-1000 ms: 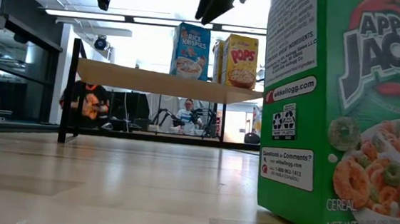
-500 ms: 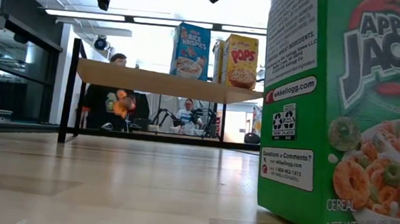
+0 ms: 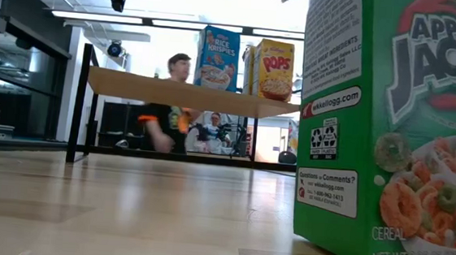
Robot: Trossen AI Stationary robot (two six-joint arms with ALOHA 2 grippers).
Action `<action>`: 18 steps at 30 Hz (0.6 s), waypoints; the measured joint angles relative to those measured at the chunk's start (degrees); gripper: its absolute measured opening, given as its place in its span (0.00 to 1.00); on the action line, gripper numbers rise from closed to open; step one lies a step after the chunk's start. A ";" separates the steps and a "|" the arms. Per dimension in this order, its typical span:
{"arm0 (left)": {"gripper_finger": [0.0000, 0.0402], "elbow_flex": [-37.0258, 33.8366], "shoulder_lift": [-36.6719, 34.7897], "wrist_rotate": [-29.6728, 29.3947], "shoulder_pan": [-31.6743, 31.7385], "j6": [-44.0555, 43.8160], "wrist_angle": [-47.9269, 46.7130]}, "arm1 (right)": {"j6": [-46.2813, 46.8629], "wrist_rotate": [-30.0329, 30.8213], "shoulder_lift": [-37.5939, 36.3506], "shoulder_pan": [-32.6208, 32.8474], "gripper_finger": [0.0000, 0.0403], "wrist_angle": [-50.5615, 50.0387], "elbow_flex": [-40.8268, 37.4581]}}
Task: Stack cereal on shelf
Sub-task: Put the green cereal box on the shelf
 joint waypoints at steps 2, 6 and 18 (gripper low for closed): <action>0.01 0.00 0.00 0.00 0.01 -0.02 0.02 | 2.84 -2.09 -0.61 1.36 0.59 0.12 -2.71; 0.01 0.00 0.00 0.07 0.00 -0.02 -0.10 | 8.02 -0.88 -2.30 5.14 0.59 0.16 -11.83; 0.01 -0.01 0.00 0.07 0.00 0.00 0.04 | 47.33 -1.58 -13.74 23.17 0.59 1.51 -43.41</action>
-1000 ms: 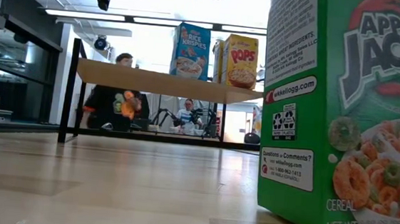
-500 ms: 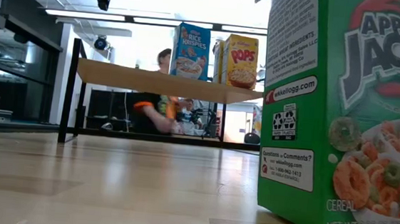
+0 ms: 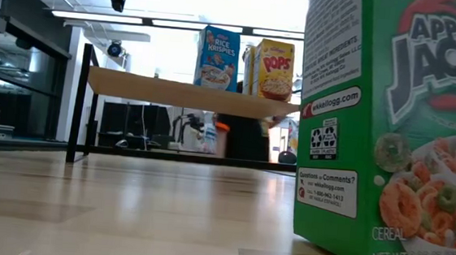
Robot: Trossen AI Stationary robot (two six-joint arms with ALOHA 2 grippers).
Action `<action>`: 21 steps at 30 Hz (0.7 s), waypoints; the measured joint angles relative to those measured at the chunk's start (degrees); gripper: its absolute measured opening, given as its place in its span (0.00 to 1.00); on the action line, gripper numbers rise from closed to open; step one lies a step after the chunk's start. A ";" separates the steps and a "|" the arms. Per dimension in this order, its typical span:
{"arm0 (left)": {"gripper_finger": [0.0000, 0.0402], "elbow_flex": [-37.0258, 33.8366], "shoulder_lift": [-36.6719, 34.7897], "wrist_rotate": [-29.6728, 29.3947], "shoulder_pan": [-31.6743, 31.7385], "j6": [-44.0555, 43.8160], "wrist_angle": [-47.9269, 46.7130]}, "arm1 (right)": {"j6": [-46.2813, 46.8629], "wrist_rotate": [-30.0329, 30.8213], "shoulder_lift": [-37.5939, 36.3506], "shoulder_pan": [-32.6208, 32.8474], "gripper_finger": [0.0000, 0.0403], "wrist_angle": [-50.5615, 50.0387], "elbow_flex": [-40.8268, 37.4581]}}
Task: Stack cereal on shelf
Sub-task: Put the green cereal box on the shelf
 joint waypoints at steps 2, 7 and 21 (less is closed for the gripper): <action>0.01 0.01 0.00 0.00 0.00 0.00 0.00 | 10.06 -0.41 -2.39 4.33 0.59 1.50 -3.51; 0.01 0.01 0.02 0.00 0.00 -0.56 -0.02 | 34.86 1.21 -7.05 15.06 0.59 7.51 -7.50; 0.01 0.01 2.22 0.02 0.00 -2.61 -1.72 | 70.93 13.88 -4.67 29.60 0.59 6.84 -7.52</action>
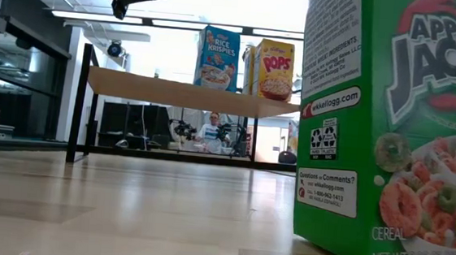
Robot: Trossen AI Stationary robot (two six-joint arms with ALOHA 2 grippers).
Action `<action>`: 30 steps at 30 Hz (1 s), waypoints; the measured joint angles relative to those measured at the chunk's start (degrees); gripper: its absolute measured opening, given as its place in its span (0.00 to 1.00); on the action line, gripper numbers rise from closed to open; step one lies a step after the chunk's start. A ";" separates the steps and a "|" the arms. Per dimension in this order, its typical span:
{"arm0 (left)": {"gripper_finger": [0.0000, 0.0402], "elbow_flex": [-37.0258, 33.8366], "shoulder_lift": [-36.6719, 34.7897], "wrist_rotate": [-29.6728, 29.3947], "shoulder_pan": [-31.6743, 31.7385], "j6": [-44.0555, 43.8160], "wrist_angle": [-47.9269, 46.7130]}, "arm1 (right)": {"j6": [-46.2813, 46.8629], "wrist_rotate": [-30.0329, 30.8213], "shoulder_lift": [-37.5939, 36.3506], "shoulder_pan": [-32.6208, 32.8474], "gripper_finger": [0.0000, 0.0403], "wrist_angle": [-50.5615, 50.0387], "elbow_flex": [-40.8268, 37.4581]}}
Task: Stack cereal on shelf
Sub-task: Put the green cereal box on the shelf
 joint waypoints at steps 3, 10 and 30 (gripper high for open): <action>0.01 0.00 0.62 0.00 0.00 0.03 0.28 | 2.64 -0.06 1.65 0.21 0.59 -0.25 0.00; 0.01 0.00 1.19 0.00 0.00 0.05 1.61 | 0.32 -0.05 3.78 -0.14 0.59 3.23 0.01; 0.01 0.00 1.16 0.04 0.00 0.08 1.41 | -2.00 -7.36 11.79 -4.50 0.59 1.82 0.02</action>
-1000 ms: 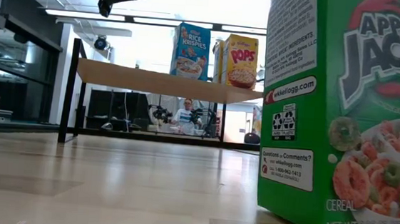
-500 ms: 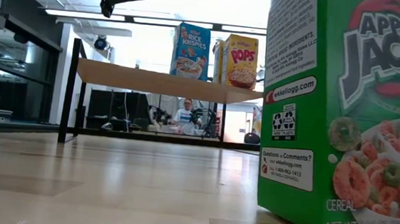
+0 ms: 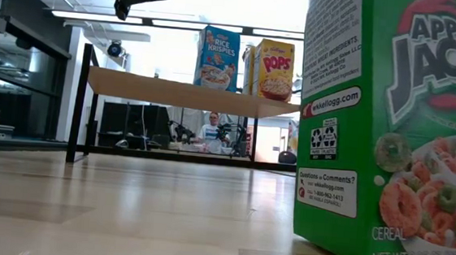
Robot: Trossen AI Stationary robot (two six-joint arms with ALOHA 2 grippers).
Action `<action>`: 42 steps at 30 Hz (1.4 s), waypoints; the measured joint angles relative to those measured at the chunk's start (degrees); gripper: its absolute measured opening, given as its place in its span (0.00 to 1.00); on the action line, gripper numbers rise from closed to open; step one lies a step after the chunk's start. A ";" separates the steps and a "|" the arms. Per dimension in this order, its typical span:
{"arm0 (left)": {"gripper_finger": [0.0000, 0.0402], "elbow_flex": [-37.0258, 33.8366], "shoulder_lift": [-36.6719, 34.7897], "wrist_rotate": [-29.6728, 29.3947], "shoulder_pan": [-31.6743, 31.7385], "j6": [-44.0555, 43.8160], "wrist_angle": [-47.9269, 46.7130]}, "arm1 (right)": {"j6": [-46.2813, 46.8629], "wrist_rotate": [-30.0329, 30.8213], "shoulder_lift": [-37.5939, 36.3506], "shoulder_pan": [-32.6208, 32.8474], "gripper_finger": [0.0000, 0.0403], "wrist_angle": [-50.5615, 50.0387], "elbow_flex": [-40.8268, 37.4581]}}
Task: Stack cereal on shelf
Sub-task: Put the green cereal box on the shelf
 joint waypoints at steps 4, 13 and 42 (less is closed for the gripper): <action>0.01 0.00 0.00 0.00 -0.01 0.02 -0.13 | -2.91 -3.13 1.98 -1.81 0.59 0.86 0.00; 0.01 0.00 0.00 0.00 -0.02 0.03 -0.15 | -11.33 -3.17 2.98 -2.89 0.59 6.49 0.00; 0.01 0.00 0.00 0.09 -0.02 0.02 -0.26 | -13.17 -13.50 2.93 -3.15 0.59 9.33 -7.48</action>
